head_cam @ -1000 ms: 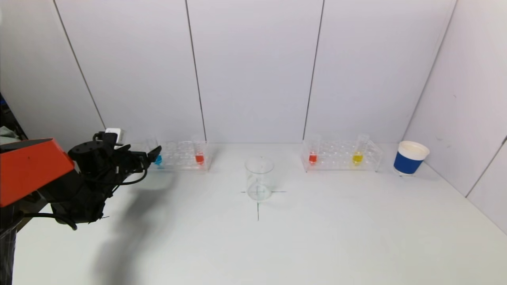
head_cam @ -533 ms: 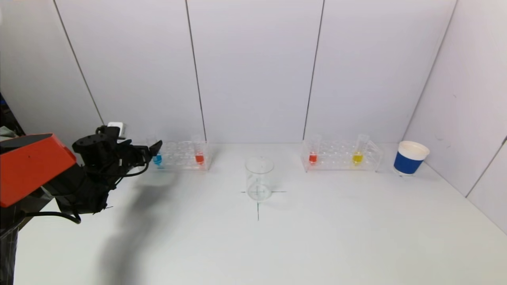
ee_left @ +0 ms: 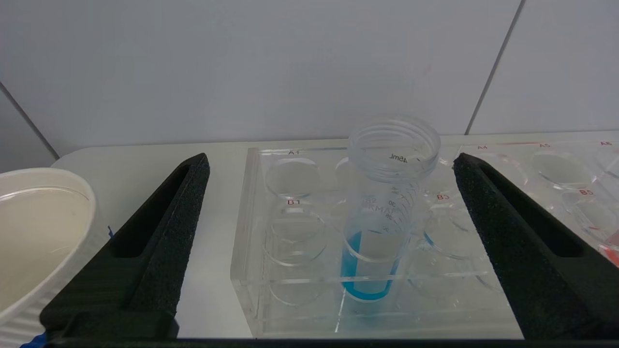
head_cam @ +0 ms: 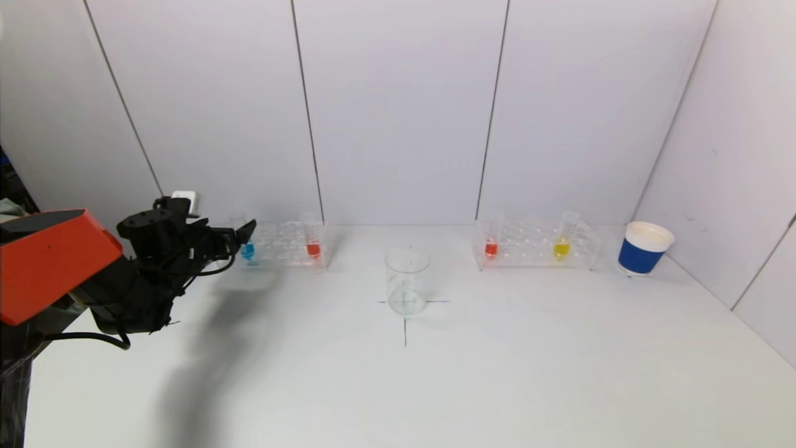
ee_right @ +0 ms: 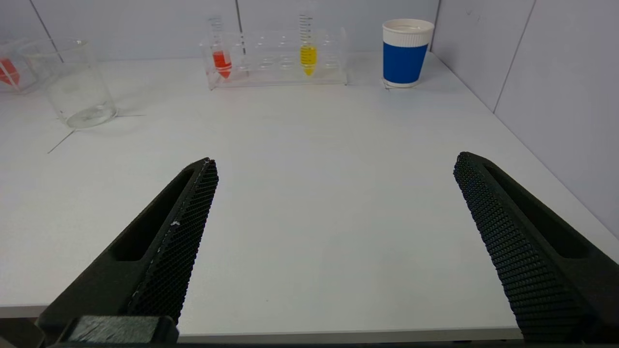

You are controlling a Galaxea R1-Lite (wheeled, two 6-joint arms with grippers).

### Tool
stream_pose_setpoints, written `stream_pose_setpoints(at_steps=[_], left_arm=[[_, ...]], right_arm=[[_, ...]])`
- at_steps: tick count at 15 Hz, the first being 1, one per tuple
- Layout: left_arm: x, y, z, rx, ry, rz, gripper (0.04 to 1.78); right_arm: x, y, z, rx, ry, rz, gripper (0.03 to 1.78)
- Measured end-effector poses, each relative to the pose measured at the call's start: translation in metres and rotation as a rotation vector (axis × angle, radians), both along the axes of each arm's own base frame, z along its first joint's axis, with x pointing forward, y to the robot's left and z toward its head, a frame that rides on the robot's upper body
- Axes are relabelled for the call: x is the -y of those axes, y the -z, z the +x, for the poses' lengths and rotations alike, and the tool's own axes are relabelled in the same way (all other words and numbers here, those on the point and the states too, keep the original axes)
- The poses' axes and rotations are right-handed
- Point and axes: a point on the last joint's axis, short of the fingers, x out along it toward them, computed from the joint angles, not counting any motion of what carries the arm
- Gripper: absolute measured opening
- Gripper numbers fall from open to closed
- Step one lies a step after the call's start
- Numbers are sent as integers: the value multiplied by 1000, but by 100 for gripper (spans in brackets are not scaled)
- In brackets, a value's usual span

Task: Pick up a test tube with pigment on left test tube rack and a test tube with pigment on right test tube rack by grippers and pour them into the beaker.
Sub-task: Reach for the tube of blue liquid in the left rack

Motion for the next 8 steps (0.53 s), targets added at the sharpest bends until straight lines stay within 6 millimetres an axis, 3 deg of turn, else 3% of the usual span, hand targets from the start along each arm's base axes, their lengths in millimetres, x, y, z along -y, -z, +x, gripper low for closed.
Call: stream_pose_setpoints(at_steps=[8], left_arm=[[9,3,3,-5,11,16,176]], right_arm=[[0,0,0,0,0,0,177]])
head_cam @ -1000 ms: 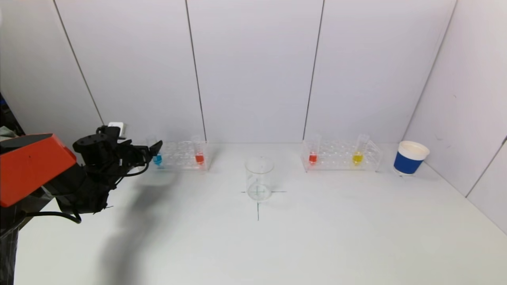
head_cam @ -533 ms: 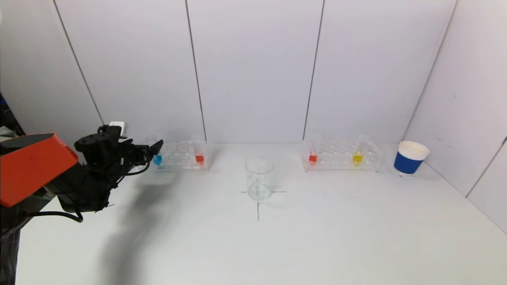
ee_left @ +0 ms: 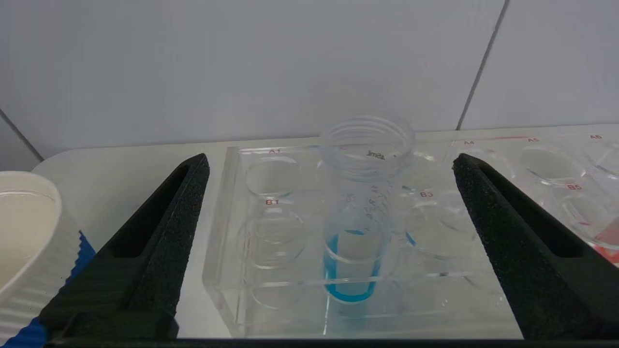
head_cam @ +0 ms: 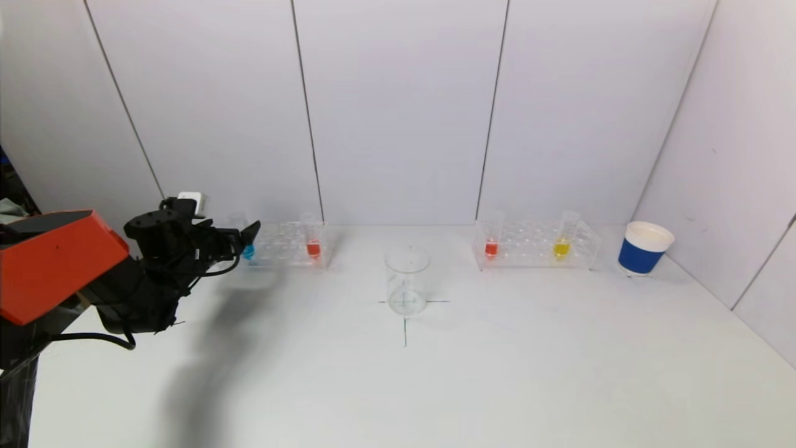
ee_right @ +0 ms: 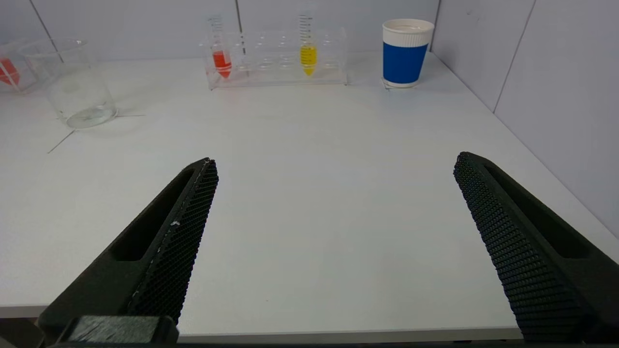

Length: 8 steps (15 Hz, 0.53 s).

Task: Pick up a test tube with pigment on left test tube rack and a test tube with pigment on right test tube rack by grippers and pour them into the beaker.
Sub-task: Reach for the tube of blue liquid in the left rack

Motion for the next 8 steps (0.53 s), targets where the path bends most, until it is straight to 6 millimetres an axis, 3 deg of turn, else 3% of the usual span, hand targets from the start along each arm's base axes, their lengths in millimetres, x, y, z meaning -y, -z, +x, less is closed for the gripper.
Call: stream_pose_setpoints(at_steps=[8], left_arm=[[8,3,4,1,3,36,176]], right_arm=[[0,0,0,0,0,0,177]])
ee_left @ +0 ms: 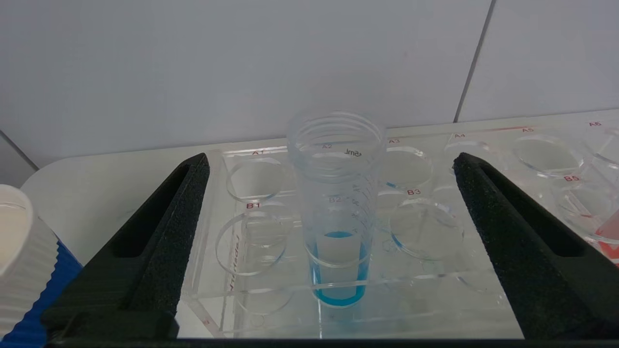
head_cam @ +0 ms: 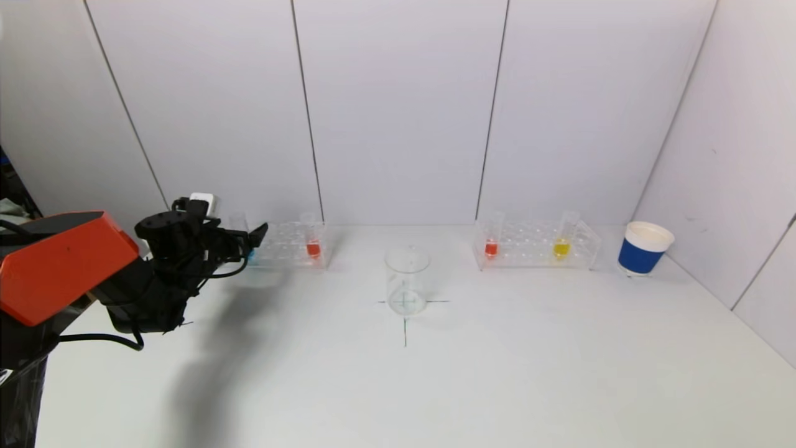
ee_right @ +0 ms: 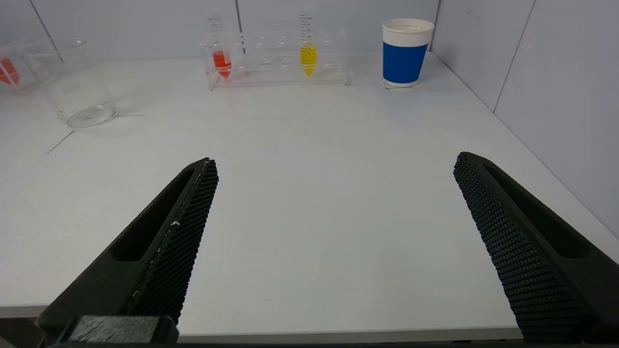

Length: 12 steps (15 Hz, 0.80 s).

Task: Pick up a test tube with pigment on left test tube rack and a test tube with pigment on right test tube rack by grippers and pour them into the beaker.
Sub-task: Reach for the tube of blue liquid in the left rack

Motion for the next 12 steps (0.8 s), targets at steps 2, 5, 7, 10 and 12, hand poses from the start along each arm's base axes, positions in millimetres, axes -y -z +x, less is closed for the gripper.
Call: stream_pose_setpoints(at_steps=[2,5,7,10,12], left_arm=[[0,0,1,2,-2,0,176],[0,1,1,2,-3,1,176],[0,1,2,3,-4,0,176],[0,1,3,5,-6,1,176],[0,1,4,8,-7,0,173]], right_arm=[[0,0,0,0,0,0,177],[0,0,0,0,0,0,177],[0,0,0,0,0,0,177],[0,0,0,0,0,0,177],[0,0,0,0,0,0,177]])
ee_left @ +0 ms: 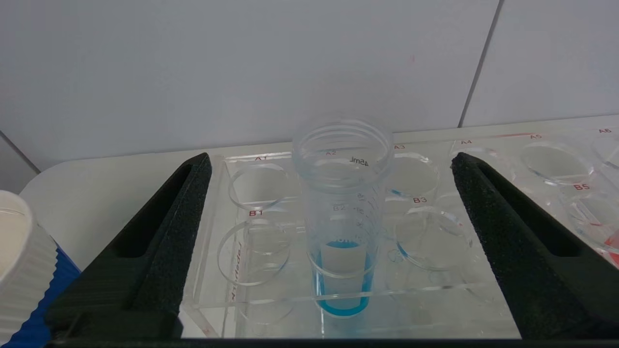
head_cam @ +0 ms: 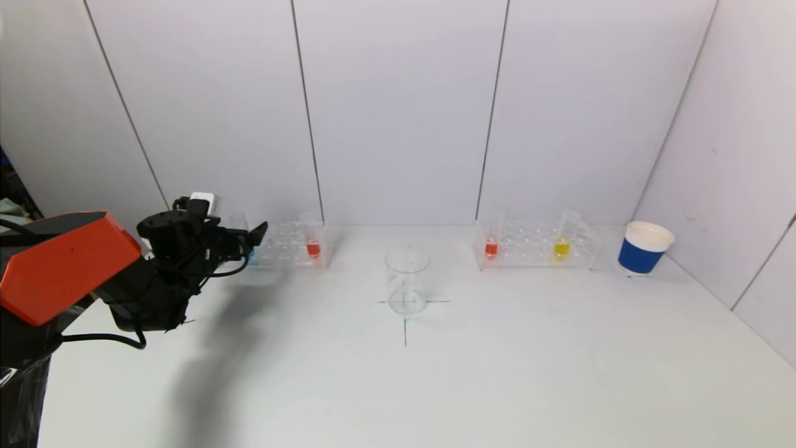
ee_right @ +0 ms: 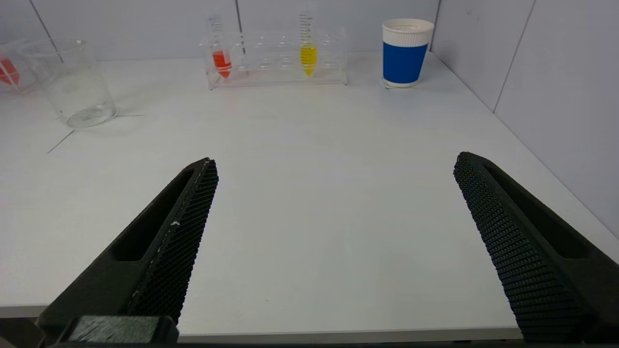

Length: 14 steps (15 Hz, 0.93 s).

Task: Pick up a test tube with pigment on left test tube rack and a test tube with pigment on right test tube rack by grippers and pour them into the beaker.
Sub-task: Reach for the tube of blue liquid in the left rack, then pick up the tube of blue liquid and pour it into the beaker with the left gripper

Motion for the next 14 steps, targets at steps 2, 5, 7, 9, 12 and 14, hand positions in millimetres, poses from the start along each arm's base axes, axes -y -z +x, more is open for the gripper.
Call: stream_pose_setpoints(at_steps=[2,5,7,9,12,14], left_arm=[[0,0,1,2,0,0,159],[0,0,1,4,0,1,119],[0,0,2,3,0,0,80],[0,0,2,5,1,0,50],[0,0,2,6,1,0,45],[0,0,2,6,1,0,45]], right_arm=[[0,0,0,0,0,0,177],[0,0,0,0,0,0,177],[0,0,0,0,0,0,177],[0,0,0,0,0,0,177],[0,0,0,0,0,0,177],[0,0,0,0,0,0,177]])
